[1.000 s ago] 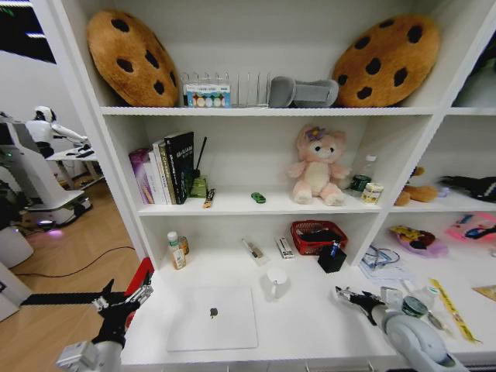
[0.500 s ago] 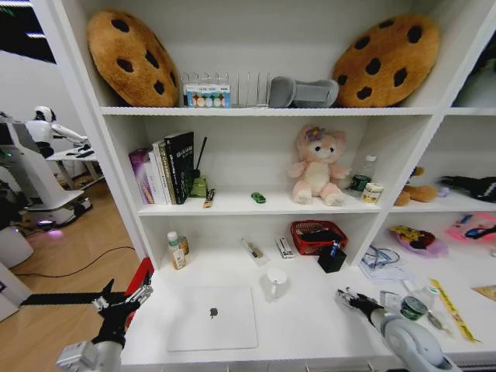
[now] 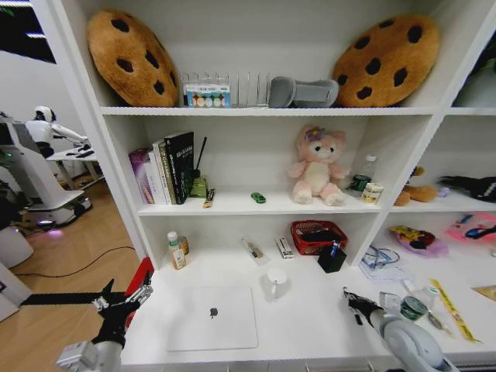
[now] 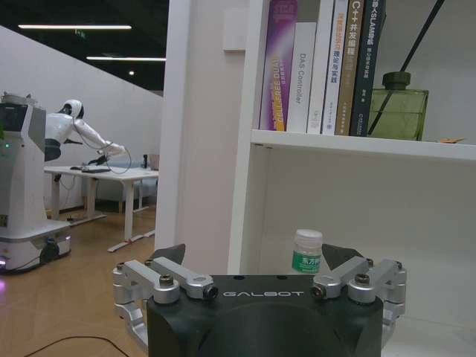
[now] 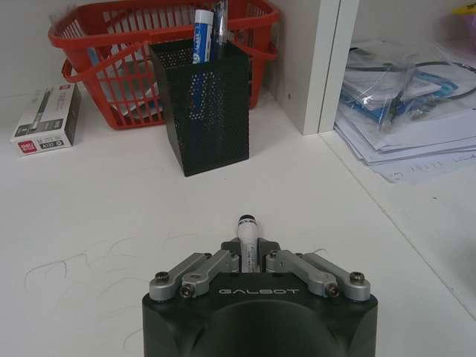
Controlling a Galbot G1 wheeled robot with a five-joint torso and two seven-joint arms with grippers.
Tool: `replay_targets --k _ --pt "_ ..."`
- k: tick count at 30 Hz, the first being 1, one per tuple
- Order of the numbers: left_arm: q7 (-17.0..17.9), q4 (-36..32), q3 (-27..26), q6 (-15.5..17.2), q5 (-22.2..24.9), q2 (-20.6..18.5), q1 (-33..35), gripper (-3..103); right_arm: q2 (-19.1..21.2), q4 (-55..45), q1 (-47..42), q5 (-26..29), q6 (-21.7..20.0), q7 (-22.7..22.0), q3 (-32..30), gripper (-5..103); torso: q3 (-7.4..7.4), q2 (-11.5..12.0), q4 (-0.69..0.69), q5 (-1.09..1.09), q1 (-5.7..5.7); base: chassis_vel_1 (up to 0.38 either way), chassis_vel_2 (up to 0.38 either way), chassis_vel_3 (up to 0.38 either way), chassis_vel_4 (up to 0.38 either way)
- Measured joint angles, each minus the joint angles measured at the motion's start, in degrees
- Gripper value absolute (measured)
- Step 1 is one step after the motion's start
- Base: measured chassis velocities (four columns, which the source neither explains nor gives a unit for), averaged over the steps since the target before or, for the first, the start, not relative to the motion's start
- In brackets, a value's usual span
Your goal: Organize the objects on the table.
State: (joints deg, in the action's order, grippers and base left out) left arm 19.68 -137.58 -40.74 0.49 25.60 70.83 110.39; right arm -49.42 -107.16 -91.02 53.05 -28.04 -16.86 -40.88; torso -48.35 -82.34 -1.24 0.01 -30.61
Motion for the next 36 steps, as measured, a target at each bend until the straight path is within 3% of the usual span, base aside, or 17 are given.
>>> replay_targets --k 7,9,10,11,12,13,15,21,23,27,29,36 --pt "0.00 0.00 0.00 0.00 0.00 0.00 0.00 100 0.32 -2.55 0.02 -1.20 2.91 0.05 -1.55 11 0.00 0.00 0.00 0.00 0.00 0.000 0.000 0.000 0.000" --pt "0.00 0.00 0.00 0.00 0.00 0.00 0.00 100 0.72 -3.16 1.51 -4.14 7.16 1.00 -1.94 11 0.00 0.00 -0.01 -0.01 0.00 0.000 0.000 0.000 0.000" --pt "0.00 0.00 0.00 0.00 0.00 0.00 0.00 100 0.72 -3.16 1.51 -4.14 7.16 1.00 -1.94 11 0.00 0.00 -0.01 -0.01 0.00 0.000 0.000 0.000 0.000" --pt "0.00 0.00 0.00 0.01 0.00 0.00 0.00 100 1.13 -2.99 2.83 -6.28 10.47 1.85 -1.90 11 0.00 0.00 -0.01 0.00 0.00 0.000 0.000 0.000 0.000" --pt "0.00 0.00 0.00 0.01 0.00 0.00 0.00 100 1.13 -2.99 2.83 -6.28 10.47 1.85 -1.90 11 0.00 0.00 -0.01 0.00 0.00 0.000 0.000 0.000 0.000" --pt "0.00 0.00 0.00 0.00 0.00 0.00 0.00 100 1.80 -2.27 4.88 -9.37 14.42 2.88 -1.58 11 0.00 0.00 0.01 -0.01 0.00 0.000 0.000 0.000 0.000" --pt "-0.01 0.00 0.00 0.01 0.00 0.00 0.00 100 3.35 -0.68 8.75 -12.83 18.37 4.22 -0.46 11 0.00 0.00 0.01 -0.01 0.00 0.000 0.000 0.000 0.000" --pt "-0.01 0.00 0.00 0.01 0.00 0.00 0.00 100 4.93 2.77 14.85 -14.92 20.31 5.54 2.97 11 0.00 0.00 0.00 -0.01 0.00 0.000 0.000 0.000 0.000" --pt "-0.01 0.00 0.00 0.01 -0.01 0.00 0.00 100 5.22 6.98 21.79 -16.41 21.53 6.16 7.77 11 0.00 0.00 0.00 0.00 0.00 0.000 0.000 0.000 0.000" --pt "0.00 0.00 0.00 0.01 0.00 0.00 0.00 100 5.23 10.10 26.06 -17.12 22.34 6.31 10.88 11 -0.01 0.00 0.03 -0.01 0.00 0.000 0.000 0.000 0.000" --pt "0.00 0.00 0.00 0.01 0.00 0.00 0.00 100 4.83 14.65 30.98 -17.57 22.91 6.45 15.27 11 -0.01 0.00 0.01 -0.01 0.00 0.000 0.000 0.000 0.000" --pt "0.00 0.00 0.00 0.00 0.00 0.00 0.00 100 3.87 18.86 33.95 -18.39 23.83 6.62 19.44 11 0.00 0.00 -0.01 -0.01 0.00 0.000 0.000 0.000 0.000"
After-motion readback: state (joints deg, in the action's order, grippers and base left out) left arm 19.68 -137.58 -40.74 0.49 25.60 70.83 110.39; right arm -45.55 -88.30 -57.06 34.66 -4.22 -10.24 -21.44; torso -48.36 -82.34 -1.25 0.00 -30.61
